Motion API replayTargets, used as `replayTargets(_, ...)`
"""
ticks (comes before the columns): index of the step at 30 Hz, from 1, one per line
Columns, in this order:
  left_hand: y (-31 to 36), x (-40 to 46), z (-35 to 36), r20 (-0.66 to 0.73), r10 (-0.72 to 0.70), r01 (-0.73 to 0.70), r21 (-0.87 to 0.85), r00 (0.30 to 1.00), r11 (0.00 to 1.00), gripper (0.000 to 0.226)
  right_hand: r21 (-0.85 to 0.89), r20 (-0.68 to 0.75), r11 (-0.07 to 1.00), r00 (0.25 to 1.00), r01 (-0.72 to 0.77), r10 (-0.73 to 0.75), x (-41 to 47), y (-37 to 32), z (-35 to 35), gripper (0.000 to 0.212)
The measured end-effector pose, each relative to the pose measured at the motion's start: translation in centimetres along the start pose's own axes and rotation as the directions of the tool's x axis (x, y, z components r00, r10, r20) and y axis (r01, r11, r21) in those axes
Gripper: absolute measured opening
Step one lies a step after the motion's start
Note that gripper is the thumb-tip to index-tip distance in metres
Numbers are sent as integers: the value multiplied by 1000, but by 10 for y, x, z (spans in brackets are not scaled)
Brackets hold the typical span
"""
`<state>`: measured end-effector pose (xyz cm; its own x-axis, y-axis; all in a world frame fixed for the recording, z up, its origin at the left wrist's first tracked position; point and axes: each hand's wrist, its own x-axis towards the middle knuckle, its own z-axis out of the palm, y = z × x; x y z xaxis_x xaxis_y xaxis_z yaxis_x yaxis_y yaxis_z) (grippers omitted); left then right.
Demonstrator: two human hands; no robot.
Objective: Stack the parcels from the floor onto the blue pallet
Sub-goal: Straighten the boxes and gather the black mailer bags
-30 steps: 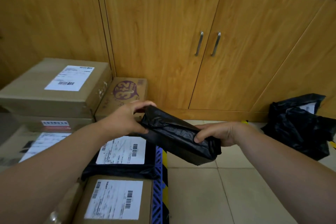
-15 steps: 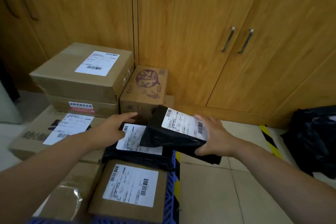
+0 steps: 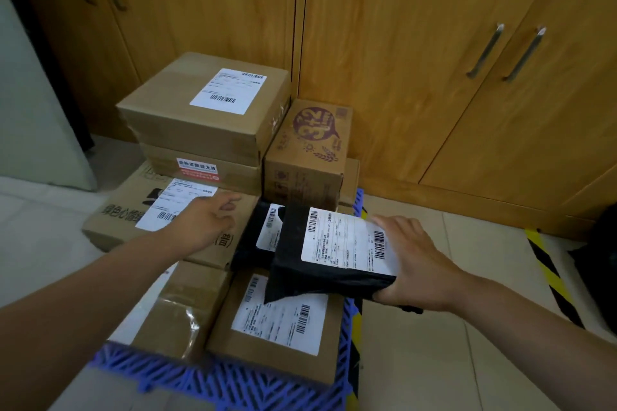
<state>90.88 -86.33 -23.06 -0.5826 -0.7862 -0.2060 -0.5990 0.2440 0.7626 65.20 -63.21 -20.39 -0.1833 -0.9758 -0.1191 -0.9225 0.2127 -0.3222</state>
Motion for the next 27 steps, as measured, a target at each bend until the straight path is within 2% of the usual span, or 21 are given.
replayTargets(2, -17, -7, -2, 5, 25, -26, 173, 1000, 985, 48, -11, 0, 1000, 1000, 15, -15, -5, -13, 17, 114)
replayTargets(4, -31, -16, 1, -5, 22, -17, 471, 1000, 882, 56, -82, -81, 996, 996, 42, -49, -11, -25, 39, 112)
replayTargets(6, -40, -25, 9, -8, 59, -43, 590, 998, 806, 76, -124, -175, 991, 982, 47, -69, -18, -36, 57, 108)
replayTargets(9, -50, -42, 24, 5, 132, -114, 539, 991, 834, 96, -156, -232, 986, 969, 54, -90, -24, -54, 68, 101)
replayTargets(11, -60, -51, 30, -16, 137, -109, 518, 990, 848, 94, -179, -243, 982, 965, 57, -100, -26, -64, 75, 101)
replayTargets(15, -77, -64, 36, -123, 125, -44, 514, 985, 857, 89, -170, -178, 985, 984, -2, -29, -25, -72, 92, 105)
replayTargets(19, -77, -71, 41, -71, 182, -123, 498, 981, 858, 105, -170, -159, 985, 987, -6, -21, -23, -72, 98, 106)
replayTargets(24, -74, -75, 45, -33, 250, -205, 471, 968, 858, 100, -185, -128, 983, 991, 8, -33, -29, -78, 107, 107)
replayTargets(27, -72, -71, 44, 3, 246, -216, 491, 969, 844, 106, -156, -151, 988, 988, -4, -20, -30, -82, 111, 107)
